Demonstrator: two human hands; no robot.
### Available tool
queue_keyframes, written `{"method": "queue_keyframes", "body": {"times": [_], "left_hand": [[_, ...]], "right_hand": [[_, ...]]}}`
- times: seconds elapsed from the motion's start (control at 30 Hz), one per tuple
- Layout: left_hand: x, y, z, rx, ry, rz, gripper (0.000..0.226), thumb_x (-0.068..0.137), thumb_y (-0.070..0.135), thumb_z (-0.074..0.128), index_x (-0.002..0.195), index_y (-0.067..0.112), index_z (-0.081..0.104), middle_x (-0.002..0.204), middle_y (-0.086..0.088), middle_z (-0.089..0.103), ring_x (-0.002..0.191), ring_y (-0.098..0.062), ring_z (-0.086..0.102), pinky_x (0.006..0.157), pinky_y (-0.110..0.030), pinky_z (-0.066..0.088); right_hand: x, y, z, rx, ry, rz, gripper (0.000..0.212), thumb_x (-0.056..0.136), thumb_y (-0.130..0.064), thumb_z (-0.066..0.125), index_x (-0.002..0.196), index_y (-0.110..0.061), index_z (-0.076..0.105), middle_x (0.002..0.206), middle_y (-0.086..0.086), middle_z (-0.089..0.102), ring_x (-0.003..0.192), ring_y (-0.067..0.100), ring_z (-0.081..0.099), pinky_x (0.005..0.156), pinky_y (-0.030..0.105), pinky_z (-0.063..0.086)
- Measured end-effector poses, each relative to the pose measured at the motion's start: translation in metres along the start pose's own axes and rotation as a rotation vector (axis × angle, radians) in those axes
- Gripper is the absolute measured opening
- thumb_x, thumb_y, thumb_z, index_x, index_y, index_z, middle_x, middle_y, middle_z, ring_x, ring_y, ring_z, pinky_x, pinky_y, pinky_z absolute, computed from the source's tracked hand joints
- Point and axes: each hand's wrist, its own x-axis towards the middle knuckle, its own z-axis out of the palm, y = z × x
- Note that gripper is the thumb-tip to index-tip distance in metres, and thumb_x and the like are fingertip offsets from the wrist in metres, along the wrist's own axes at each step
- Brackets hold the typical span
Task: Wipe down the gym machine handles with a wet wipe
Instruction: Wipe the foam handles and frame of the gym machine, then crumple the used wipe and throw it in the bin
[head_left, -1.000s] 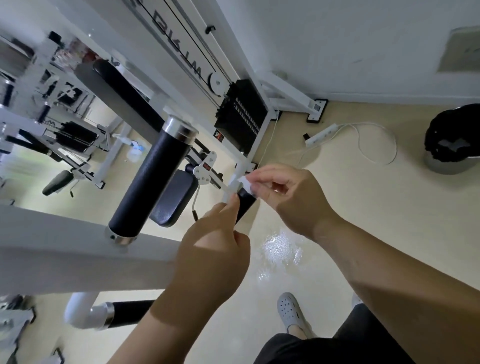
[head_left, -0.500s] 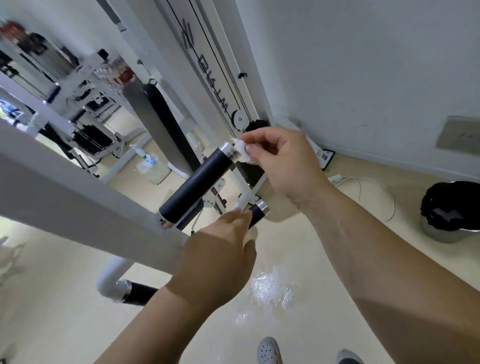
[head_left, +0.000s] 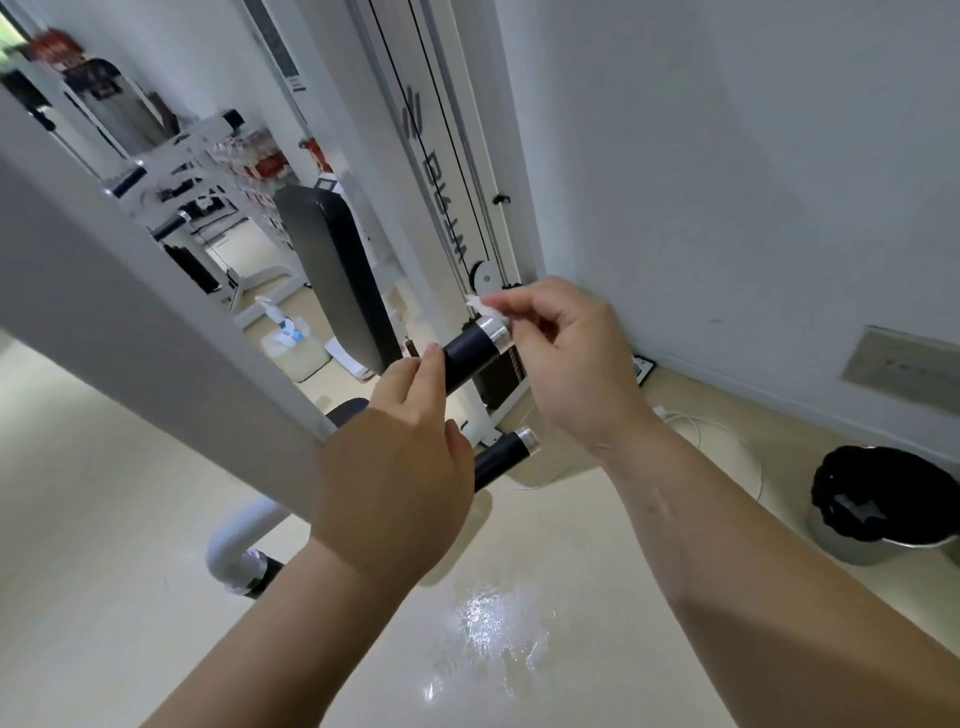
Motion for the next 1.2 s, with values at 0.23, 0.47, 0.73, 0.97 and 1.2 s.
{"method": "queue_keyframes", "body": {"times": [0.23,0.47,0.73,0.97,1.2], "left_hand": [[-0.013,-0.007,-0.003,-0.041,-0.038,0.040,0.058,0.078,0.003,0.069,0.136,0.003,0.058,0.124,-0.011,0.069,0.054,-0.024,0.064,0.049,-0.021,0.036],[-0.015,-0.002,-0.001,-0.090,0.017,0.019,0.047,0.075,0.001,0.064,0.121,0.004,0.061,0.106,-0.013,0.072,0.050,-0.024,0.059,0.051,-0.021,0.032],[-0.017,-0.006,0.003,-0.141,0.004,-0.007,0.051,0.080,0.014,0.049,0.129,0.006,0.059,0.128,-0.011,0.066,0.068,-0.028,0.069,0.056,-0.031,0.051],[-0.017,0.005,0.010,-0.302,0.092,0.036,0.042,0.086,0.021,0.057,0.126,0.011,0.065,0.145,-0.010,0.054,0.081,-0.025,0.073,0.072,-0.028,0.049],[-0.022,0.058,0.073,-0.762,-0.016,0.305,0.028,0.087,0.020,0.065,0.115,0.020,0.071,0.113,0.005,0.068,0.066,-0.008,0.059,0.064,-0.025,0.055]], "right_hand": [[-0.022,0.008,-0.014,-0.100,-0.053,-0.270,0.026,0.096,0.003,0.060,0.105,-0.014,0.077,0.094,0.006,0.066,0.095,0.019,0.066,0.082,0.027,0.054],[0.005,-0.012,-0.016,-0.263,-0.157,-0.460,0.023,0.091,0.005,0.060,0.100,-0.007,0.078,0.089,-0.004,0.070,0.090,0.014,0.062,0.085,0.024,0.050],[-0.028,0.019,-0.017,-0.571,0.004,-0.785,0.021,0.092,0.008,0.066,0.107,0.000,0.077,0.098,0.012,0.075,0.085,0.031,0.064,0.089,0.031,0.053],[-0.075,0.078,-0.042,-0.602,0.024,-0.329,0.018,0.091,-0.002,0.060,0.091,-0.008,0.077,0.091,0.003,0.072,0.088,0.021,0.060,0.085,0.018,0.045],[-0.107,0.073,-0.083,-0.542,0.070,0.152,0.027,0.087,0.007,0.067,0.090,-0.018,0.076,0.084,-0.023,0.063,0.082,-0.003,0.061,0.075,0.008,0.044]]}}
